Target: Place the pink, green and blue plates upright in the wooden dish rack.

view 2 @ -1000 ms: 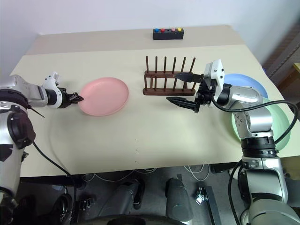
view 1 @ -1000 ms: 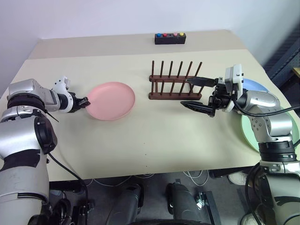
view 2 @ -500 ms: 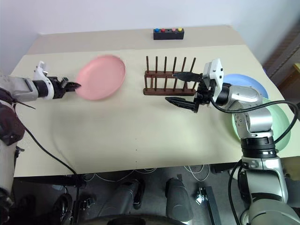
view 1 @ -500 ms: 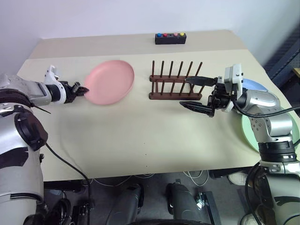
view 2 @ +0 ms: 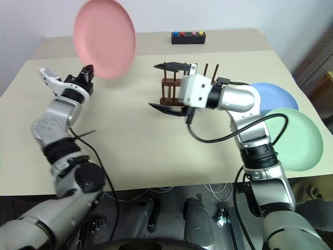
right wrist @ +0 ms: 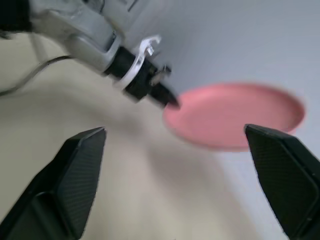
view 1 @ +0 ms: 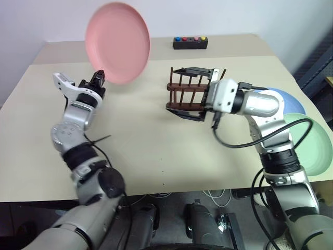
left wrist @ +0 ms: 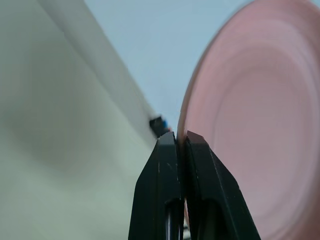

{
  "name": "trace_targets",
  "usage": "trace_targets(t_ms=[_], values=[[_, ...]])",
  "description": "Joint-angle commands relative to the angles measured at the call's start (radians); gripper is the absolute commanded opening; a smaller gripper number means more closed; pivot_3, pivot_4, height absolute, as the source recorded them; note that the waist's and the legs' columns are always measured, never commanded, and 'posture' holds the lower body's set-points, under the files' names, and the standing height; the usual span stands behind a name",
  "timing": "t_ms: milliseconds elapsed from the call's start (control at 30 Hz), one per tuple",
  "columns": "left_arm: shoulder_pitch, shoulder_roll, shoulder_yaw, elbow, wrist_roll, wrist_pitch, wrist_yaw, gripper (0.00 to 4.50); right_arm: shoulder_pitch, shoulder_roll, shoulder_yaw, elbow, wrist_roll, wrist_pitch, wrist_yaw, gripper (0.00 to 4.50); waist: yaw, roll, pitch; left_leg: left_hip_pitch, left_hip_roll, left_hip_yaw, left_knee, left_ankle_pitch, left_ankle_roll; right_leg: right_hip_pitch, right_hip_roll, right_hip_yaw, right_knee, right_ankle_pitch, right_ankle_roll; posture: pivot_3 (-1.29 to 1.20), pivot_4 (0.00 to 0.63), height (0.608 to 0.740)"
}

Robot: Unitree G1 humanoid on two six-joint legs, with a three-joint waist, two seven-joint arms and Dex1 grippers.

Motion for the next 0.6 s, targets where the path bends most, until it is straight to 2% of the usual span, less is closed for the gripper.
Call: trace_targets(t_ms=[33, 167, 300, 600], values=[[0.025, -0.06, -0.036, -0.134, -0.102, -0.083, 0.085, 0.06, -0.027, -0.021, 0.032, 0.046, -0.206, -0.186, -0.124, 4.5, 0.001, 0.0, 0.0, 0.0, 0.0, 0.0, 0.001, 0.0, 0.0, 0.001, 0.0, 0.0, 0.0, 0.0, 0.0, 0.0, 0.15, 0.74], [0.086, -0.144, -0.105, -0.198, -0.158, -0.124, 0.163, 0.06, -0.067, -0.027, 0.084, 0.107, -0.493, -0.278, -0.319, 4.5, 0.001, 0.0, 0.0, 0.0, 0.0, 0.001, 0.002, 0.0, 0.001, 0.001, 0.003, 0.0, 0.0, 0.0, 0.0, 0.0, 0.15, 0.74], [0.129, -0.158, -0.207, -0.237, -0.151, -0.178, 0.193, 0.06, -0.087, -0.004, 0.12, 0.125, -0.578, -0.25, -0.381, 4.5, 0.003, 0.0, 0.0, 0.0, 0.0, 0.001, 0.002, 0.0, 0.001, 0.001, 0.003, 0.001, 0.0, 0.0, 0.0, 0.0, 0.15, 0.74], [0.201, -0.143, -0.427, -0.269, -0.05, -0.307, 0.187, 0.06, -0.178, 0.061, 0.162, 0.139, -0.755, -0.045, -0.46, 4.5, 0.001, 0.0, 0.0, 0.001, 0.0, 0.001, 0.002, 0.0, 0.001, 0.002, 0.004, 0.001, 0.0, 0.0, -0.001, 0.0, 0.15, 0.74]])
